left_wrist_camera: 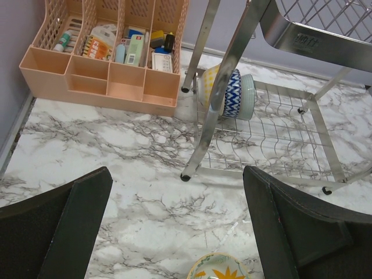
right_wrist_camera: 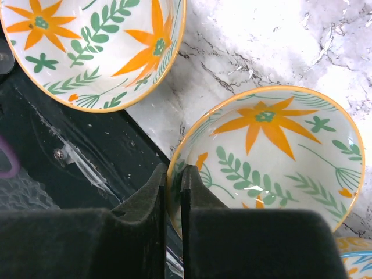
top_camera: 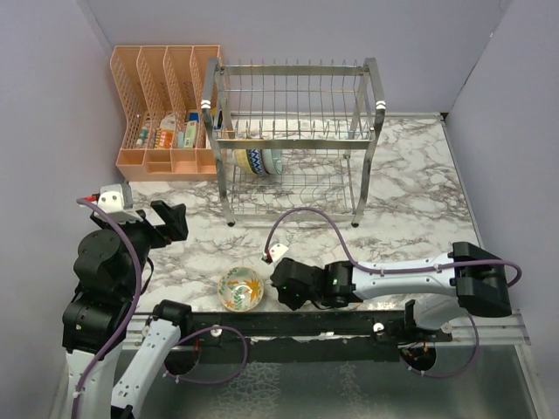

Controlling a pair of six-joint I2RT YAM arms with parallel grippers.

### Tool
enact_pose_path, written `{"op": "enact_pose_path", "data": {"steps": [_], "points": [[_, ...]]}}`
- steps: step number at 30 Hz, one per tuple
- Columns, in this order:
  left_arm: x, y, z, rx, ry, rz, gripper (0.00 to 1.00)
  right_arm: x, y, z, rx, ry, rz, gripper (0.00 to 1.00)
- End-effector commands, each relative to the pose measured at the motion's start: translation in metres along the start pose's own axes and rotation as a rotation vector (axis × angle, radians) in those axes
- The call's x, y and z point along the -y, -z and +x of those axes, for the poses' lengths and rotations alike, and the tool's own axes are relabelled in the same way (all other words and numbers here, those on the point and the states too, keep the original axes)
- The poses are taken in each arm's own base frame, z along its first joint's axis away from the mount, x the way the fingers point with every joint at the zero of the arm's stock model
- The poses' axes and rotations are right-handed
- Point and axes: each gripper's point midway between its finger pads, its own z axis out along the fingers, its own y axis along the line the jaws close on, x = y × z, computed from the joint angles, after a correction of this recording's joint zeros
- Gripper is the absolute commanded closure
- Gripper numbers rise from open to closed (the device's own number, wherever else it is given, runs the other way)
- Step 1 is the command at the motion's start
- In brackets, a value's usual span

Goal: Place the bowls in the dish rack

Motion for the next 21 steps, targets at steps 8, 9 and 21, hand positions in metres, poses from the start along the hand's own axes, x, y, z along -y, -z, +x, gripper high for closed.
{"op": "enact_pose_path", "data": {"steps": [8,9,21], "points": [[-0.004,0.005,-0.007,0.035,-0.014,-0.016,0.01,0.004,0.013,-0.031,0.11,-0.031,0.086,0.99],[-0.004,0.006,-0.008,0.038,-0.014,-0.016,0.01,0.004,0.014,-0.036,0.124,-0.03,0.094,0.99],[-0.003,0.013,-0.021,0.07,-0.026,-0.01,0.01,-0.017,0.037,-0.111,0.386,-0.074,0.035,0.99]]}}
